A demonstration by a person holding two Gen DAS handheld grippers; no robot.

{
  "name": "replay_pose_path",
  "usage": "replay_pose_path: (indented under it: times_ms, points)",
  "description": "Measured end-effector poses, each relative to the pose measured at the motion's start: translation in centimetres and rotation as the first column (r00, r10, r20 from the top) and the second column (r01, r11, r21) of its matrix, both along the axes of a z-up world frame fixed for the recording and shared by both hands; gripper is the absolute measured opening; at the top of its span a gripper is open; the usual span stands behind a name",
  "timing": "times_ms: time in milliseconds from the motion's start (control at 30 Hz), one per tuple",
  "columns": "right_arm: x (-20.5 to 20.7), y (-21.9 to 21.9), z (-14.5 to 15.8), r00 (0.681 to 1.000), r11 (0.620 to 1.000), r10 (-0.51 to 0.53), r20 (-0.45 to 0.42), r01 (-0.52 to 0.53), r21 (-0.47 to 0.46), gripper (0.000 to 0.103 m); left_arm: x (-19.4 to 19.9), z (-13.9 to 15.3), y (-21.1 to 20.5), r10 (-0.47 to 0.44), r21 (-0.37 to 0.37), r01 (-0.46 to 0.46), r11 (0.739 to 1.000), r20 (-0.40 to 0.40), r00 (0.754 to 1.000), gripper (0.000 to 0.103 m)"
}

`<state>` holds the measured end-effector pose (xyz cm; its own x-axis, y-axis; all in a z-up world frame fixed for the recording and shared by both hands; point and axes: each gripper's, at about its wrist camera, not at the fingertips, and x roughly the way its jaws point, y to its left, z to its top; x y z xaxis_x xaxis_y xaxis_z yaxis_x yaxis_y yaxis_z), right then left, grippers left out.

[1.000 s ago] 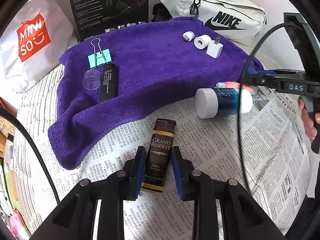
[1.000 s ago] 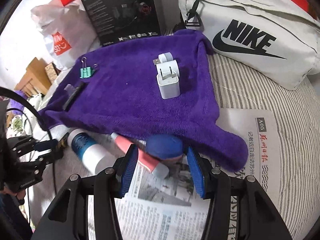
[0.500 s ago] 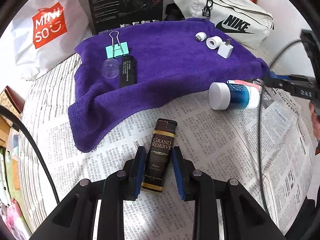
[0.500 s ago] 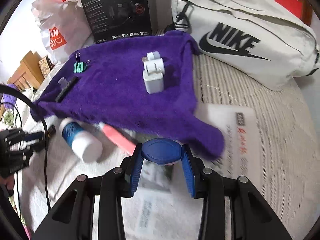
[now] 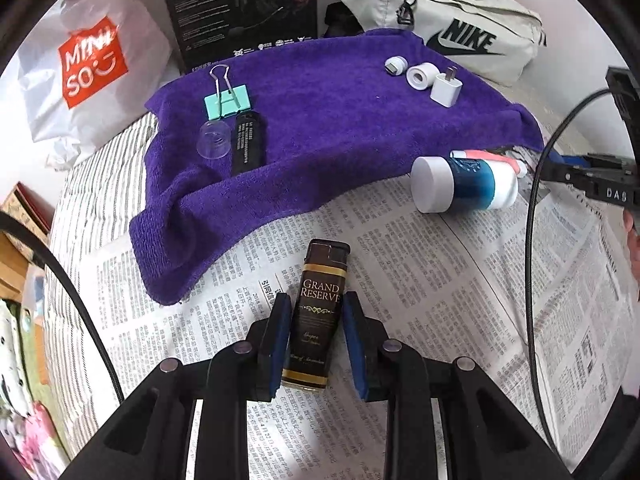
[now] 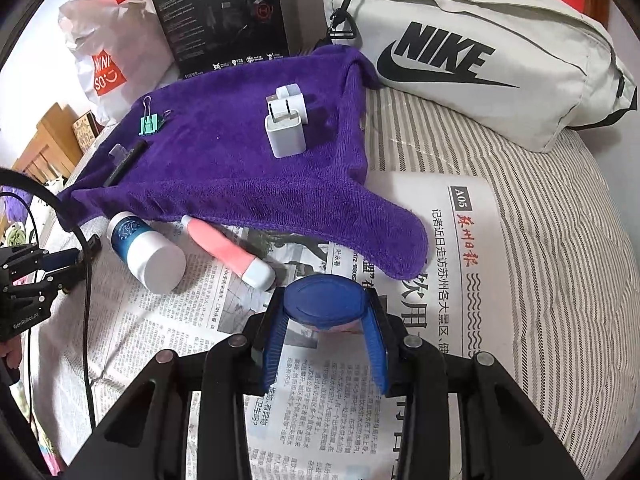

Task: Organize rigid objects
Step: 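Carry the bottle with the left tool onto the towel while the right tool carries the jar there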

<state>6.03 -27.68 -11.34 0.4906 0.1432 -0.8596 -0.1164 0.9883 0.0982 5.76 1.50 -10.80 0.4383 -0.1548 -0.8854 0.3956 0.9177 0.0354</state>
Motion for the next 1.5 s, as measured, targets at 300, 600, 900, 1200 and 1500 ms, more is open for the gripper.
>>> replay_pose_path:
  times_ms: [300,600,900,1200,1500]
  points:
    - [-0.1,-0.3,0.7,1.0,1.0,0.003,0.021,-0.003,0.022,0.036,-0.1,0.6,1.0,0.05,-0.057,-0.05,0.997,-0.011,0.999,0.025]
    - [0.1,-0.2,3.1,0.997,0.998,0.034,0.062,-0.037,0.044,0.036,-0.3,1.6,1.5,0.076,-0.078,-0.076,0.994,-0.002,0.997,0.025]
    - [1.1,0.7,4.1,0.995,0.996,0.067,0.073,-0.071,0.061,0.036,0.0,2.9,1.5,0.072,-0.088,-0.07,0.994,0.015,0.997,0.025]
    - [2.6,1.7,5.1,0.991,0.993,0.092,0.092,-0.098,0.059,0.036,0.6,4.3,1.6,0.064,-0.097,-0.061,0.993,0.03,0.997,0.025]
    - [5.6,2.1,4.7,0.992,0.993,0.094,0.081,-0.099,0.067,0.036,2.0,5.1,1.6,0.061,-0.096,-0.057,0.994,0.036,0.998,0.025]
